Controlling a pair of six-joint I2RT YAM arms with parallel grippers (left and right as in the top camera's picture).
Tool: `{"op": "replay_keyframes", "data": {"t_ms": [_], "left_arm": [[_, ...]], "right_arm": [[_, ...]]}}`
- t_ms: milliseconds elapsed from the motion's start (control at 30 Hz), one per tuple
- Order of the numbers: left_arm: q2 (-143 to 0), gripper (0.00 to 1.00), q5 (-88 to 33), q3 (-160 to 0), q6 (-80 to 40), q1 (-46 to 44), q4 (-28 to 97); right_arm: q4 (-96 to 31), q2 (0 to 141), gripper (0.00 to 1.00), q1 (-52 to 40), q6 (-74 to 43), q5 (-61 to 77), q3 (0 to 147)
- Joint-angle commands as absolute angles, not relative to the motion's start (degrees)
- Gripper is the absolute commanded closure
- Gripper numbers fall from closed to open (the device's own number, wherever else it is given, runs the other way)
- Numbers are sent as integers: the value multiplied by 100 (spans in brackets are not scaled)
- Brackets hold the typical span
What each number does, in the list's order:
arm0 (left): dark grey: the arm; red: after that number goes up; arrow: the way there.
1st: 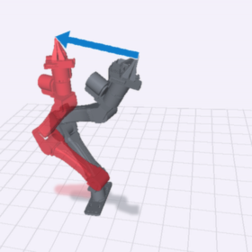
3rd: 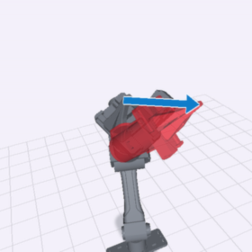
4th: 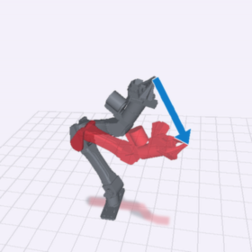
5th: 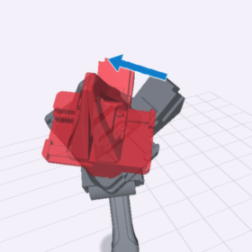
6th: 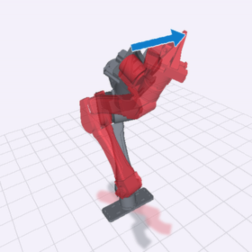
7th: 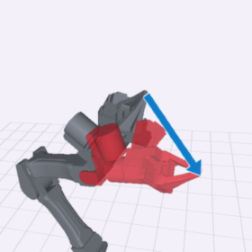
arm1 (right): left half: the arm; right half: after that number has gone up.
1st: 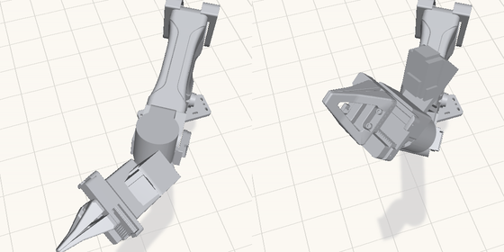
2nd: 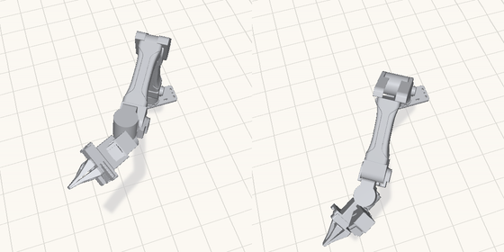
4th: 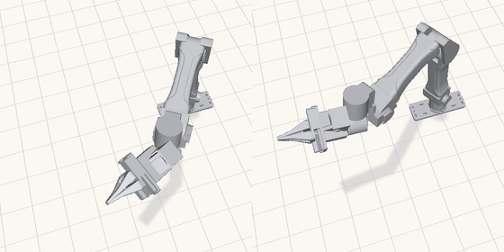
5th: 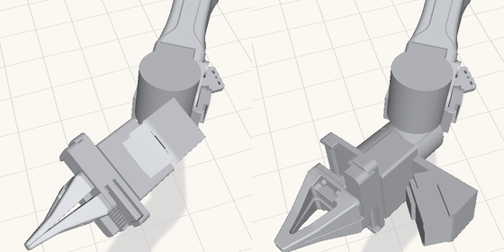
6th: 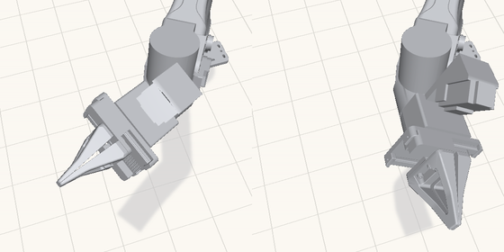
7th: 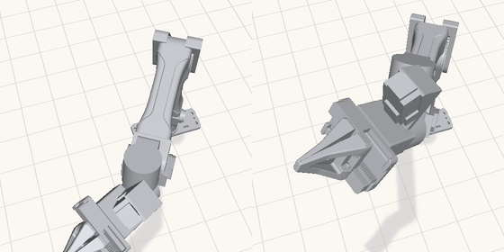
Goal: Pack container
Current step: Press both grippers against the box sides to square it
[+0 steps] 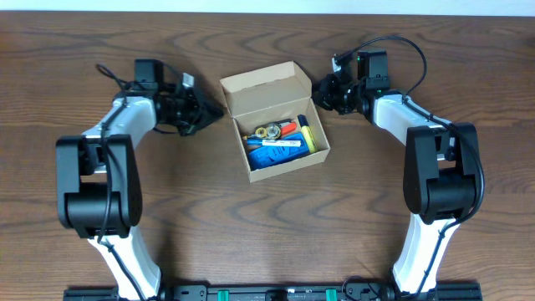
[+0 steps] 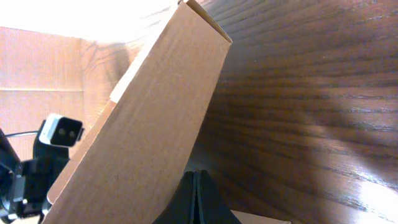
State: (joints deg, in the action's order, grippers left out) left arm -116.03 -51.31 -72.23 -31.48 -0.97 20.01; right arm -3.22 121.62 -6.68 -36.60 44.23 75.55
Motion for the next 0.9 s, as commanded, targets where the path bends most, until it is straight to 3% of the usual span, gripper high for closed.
{"op": "replay_keyframes", "data": {"t_ms": [0,167,867], "left_arm": [[-11487,94,-4829,-7317,-3225,-386,2051],[-11502,94,-4449,-7317,-3433,-576,1914],[-11502,94,-4772,-7325,-3411,-471,49]], "right_arm": [[-294,12217,99,-709,-3553,4550,7546],[-294,12217,99,-709,-3551,4576,7546],[-322,12215,99,-681,-2867,5194,7546]]}}
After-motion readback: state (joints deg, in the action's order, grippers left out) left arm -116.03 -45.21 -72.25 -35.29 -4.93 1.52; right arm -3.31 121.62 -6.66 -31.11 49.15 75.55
